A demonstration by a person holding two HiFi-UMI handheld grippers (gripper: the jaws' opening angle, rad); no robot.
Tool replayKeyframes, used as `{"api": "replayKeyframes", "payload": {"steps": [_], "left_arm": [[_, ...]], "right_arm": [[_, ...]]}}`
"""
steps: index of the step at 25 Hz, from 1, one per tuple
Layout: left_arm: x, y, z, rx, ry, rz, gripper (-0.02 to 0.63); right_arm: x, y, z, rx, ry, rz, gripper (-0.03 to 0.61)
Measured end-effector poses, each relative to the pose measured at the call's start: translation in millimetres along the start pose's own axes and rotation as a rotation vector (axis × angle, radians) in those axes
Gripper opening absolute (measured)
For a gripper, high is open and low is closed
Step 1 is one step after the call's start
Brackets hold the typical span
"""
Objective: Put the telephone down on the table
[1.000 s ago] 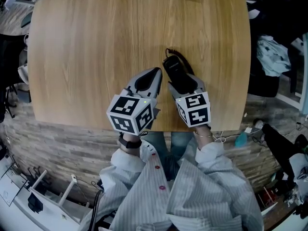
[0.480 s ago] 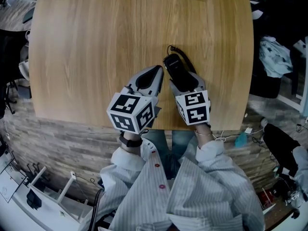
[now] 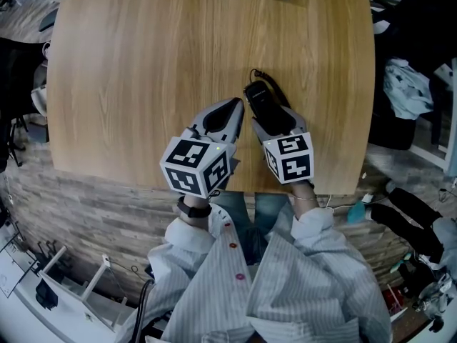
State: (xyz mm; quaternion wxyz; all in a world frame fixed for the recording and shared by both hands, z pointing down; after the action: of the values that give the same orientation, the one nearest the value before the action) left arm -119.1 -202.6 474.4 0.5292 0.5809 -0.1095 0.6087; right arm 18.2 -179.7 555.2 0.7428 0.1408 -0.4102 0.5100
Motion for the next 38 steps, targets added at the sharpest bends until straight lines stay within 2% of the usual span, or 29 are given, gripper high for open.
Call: {"api": "replayKeyframes", "payload": {"steps": [8, 21, 32, 38], "left_arm": [[-15.1, -11.5, -6.1, 0.015, -0.028, 0.02, 0.011], [-55.2, -49.5, -22.6, 0.063, -0.101, 0.046, 0.011], [-98.2, -81.9, -40.9, 0.103, -0.202, 0.067, 0.011], [-123.1, -99.3, -54.2, 0.105, -0.313, 0.134, 0.011]], "right_arm": [[-12.1, 3.4, -14.8, 0.0, -0.04, -0.005, 0.29], [-49.3, 12.3, -54.1, -0.032, -0.138, 0.049, 0.29], [-123.0, 23.1, -93.0, -0.101, -0.316, 0.035, 0.29], [-166.6, 26.3, -125.3, -0.171, -0.439, 0.024, 0.288]]}}
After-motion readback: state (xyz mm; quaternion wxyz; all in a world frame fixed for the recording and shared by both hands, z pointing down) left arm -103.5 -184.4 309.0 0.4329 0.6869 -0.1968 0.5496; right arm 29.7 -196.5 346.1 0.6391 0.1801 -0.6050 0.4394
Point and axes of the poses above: the fingertips, and each gripper's own axes: z forward along the fingers, y to its left, x out of its underside, the point moved 7 cm from there along -z, backward along the fingers, and after that the axes turned 13 degrees about -y, right-handed, at the moved point
